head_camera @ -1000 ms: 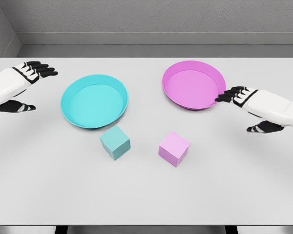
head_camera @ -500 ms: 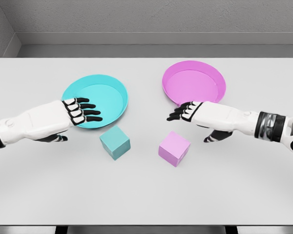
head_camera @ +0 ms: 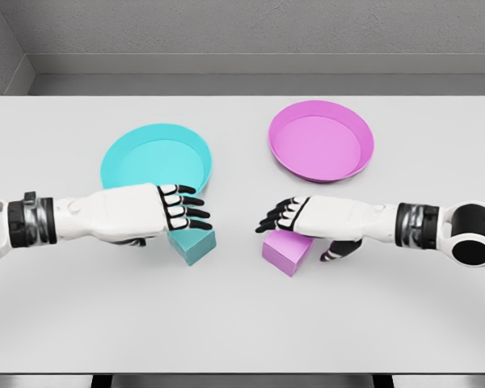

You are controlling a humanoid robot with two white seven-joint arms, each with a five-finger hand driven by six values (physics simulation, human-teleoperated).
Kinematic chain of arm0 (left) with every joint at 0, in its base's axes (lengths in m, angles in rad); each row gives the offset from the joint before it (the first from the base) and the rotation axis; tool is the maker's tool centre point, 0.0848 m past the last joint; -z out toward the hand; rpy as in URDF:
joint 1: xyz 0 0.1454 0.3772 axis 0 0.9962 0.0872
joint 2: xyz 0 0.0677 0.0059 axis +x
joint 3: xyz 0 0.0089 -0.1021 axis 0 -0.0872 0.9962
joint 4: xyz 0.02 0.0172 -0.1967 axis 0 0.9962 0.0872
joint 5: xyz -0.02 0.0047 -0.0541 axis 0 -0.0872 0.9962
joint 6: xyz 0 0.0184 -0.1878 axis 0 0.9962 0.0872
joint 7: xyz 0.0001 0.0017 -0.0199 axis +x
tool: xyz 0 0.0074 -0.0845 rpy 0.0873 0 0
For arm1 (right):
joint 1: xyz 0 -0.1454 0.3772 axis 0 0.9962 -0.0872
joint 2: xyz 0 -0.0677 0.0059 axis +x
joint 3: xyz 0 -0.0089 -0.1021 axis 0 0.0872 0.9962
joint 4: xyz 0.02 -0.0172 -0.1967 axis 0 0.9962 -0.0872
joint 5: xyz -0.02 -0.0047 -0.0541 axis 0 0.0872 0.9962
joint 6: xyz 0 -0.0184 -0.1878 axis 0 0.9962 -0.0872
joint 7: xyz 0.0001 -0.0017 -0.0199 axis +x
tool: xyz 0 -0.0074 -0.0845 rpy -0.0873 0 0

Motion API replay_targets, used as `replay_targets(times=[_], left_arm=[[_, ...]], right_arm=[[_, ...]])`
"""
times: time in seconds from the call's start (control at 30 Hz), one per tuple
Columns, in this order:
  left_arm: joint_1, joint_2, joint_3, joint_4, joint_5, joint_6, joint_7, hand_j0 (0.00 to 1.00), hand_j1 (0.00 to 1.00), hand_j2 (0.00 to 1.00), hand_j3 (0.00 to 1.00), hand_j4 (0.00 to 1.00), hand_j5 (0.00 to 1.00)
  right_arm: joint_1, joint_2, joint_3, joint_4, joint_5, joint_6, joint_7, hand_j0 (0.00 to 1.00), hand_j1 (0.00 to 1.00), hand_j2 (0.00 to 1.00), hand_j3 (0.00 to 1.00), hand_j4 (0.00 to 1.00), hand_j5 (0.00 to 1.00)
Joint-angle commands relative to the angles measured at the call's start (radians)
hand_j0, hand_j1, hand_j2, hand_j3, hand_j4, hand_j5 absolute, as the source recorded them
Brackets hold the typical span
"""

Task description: Place the blocks in the corresponding plates according to their colors

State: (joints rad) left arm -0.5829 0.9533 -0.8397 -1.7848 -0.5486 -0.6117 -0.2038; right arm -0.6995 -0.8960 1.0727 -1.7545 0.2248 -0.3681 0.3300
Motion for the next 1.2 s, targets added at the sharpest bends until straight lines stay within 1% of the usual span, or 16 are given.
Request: replay_targets(times=[0.0, 0.13, 0.3, 0.37, 0.43, 0.47, 0.53, 0.57, 0.6, 0.67, 0.7, 0.83, 0.93, 0.97, 1.0, 1.17], left_arm=[[-0.002, -0.005, -0.012, -0.001, 0.004, 0.001, -0.012, 1.0, 1.0, 1.0, 1.0, 1.0, 1.0], [-0.04, -0.03, -0.055, 0.005, -0.008, 0.001, -0.019, 1.0, 1.0, 1.0, 1.0, 1.0, 1.0], [-0.055, -0.041, -0.065, 0.012, -0.025, 0.001, -0.019, 1.0, 1.0, 1.0, 1.0, 1.0, 1.0], [-0.1, -0.064, -0.124, 0.016, -0.028, 0.001, -0.019, 1.0, 1.0, 1.0, 1.0, 1.0, 1.0], [-0.104, -0.067, -0.125, 0.028, -0.028, 0.001, -0.019, 1.0, 1.0, 1.0, 1.0, 1.0, 1.0], [-0.104, -0.067, -0.127, 0.031, -0.03, 0.001, -0.019, 1.0, 1.0, 1.0, 1.0, 1.0, 1.0], [-0.107, -0.067, -0.127, 0.033, -0.063, 0.001, -0.019, 1.0, 1.0, 1.0, 1.0, 1.0, 1.0], [-0.11, -0.067, -0.127, 0.036, -0.065, 0.001, -0.019, 1.0, 1.0, 1.0, 1.0, 1.0, 1.0], [-0.11, -0.067, -0.127, 0.036, -0.07, 0.001, -0.019, 1.0, 1.0, 1.0, 1.0, 1.0, 1.0], [-0.118, -0.067, -0.13, 0.047, -0.07, 0.001, -0.019, 1.0, 1.0, 1.0, 1.0, 1.0, 1.0], [-0.13, -0.068, -0.133, 0.059, -0.07, 0.001, -0.019, 1.0, 1.0, 1.0, 1.0, 1.0, 1.0], [-0.13, -0.07, -0.134, 0.067, -0.093, 0.001, -0.019, 1.0, 1.0, 1.0, 1.0, 1.0, 1.0], [-0.13, -0.07, -0.137, 0.067, -0.109, 0.001, -0.019, 1.0, 1.0, 1.0, 1.0, 1.0, 1.0], [-0.138, -0.07, -0.156, 0.067, -0.113, 0.001, -0.019, 1.0, 1.0, 1.0, 1.0, 1.0, 1.0], [-0.153, -0.08, -0.171, 0.068, -0.114, 0.001, -0.02, 1.0, 1.0, 1.0, 1.0, 1.0, 1.0], [-0.155, -0.085, -0.177, 0.071, -0.14, 0.001, -0.02, 1.0, 1.0, 1.0, 1.0, 1.0, 1.0]], right_arm=[[-0.002, 0.014, 0.01, 0.0, -0.005, 0.0, 0.007, 1.0, 1.0, 1.0, 1.0, 1.0, 1.0], [-0.014, 0.026, 0.029, 0.0, -0.005, 0.001, 0.007, 1.0, 1.0, 1.0, 1.0, 1.0, 1.0], [-0.014, 0.025, 0.035, 0.001, -0.007, 0.014, 0.021, 1.0, 1.0, 1.0, 1.0, 1.0, 1.0], [-0.014, 0.025, 0.036, 0.001, -0.006, 0.014, 0.026, 0.97, 0.97, 0.97, 0.97, 0.97, 0.97], [-0.014, 0.025, 0.038, 0.001, -0.007, 0.014, 0.037, 0.95, 0.95, 0.95, 0.95, 0.95, 0.95], [-0.014, 0.026, 0.038, 0.001, -0.006, 0.012, 0.038, 0.86, 0.86, 0.86, 0.86, 0.86, 0.86], [-0.014, 0.025, 0.038, 0.001, -0.005, 0.005, 0.043, 0.7, 0.7, 0.7, 0.7, 0.7, 0.7], [-0.014, 0.025, 0.038, 0.001, -0.005, 0.003, 0.06, 0.57, 0.57, 0.57, 0.57, 0.57, 0.57], [-0.014, 0.025, 0.038, 0.001, -0.005, 0.003, 0.063, 0.55, 0.55, 0.55, 0.55, 0.55, 0.55], [-0.014, 0.025, 0.038, 0.001, -0.004, 0.001, 0.064, 0.41, 0.41, 0.41, 0.41, 0.41, 0.41], [-0.014, 0.025, 0.038, 0.001, -0.004, 0.001, 0.064, 0.4, 0.4, 0.4, 0.4, 0.4, 0.4], [-0.014, 0.023, 0.036, 0.001, -0.004, 0.001, 0.064, 0.37, 0.37, 0.37, 0.37, 0.37, 0.37], [-0.014, 0.017, 0.024, 0.001, -0.004, 0.0, 0.064, 0.37, 0.37, 0.37, 0.37, 0.37, 0.37], [-0.015, 0.014, 0.02, 0.0, -0.004, 0.0, 0.064, 0.37, 0.37, 0.37, 0.37, 0.37, 0.37], [-0.015, 0.012, 0.003, 0.0, -0.004, 0.0, 0.064, 0.37, 0.37, 0.37, 0.37, 0.37, 0.37], [-0.015, -0.009, -0.045, 0.0, -0.002, 0.0, 0.064, 0.37, 0.37, 0.37, 0.37, 0.37, 0.37]])
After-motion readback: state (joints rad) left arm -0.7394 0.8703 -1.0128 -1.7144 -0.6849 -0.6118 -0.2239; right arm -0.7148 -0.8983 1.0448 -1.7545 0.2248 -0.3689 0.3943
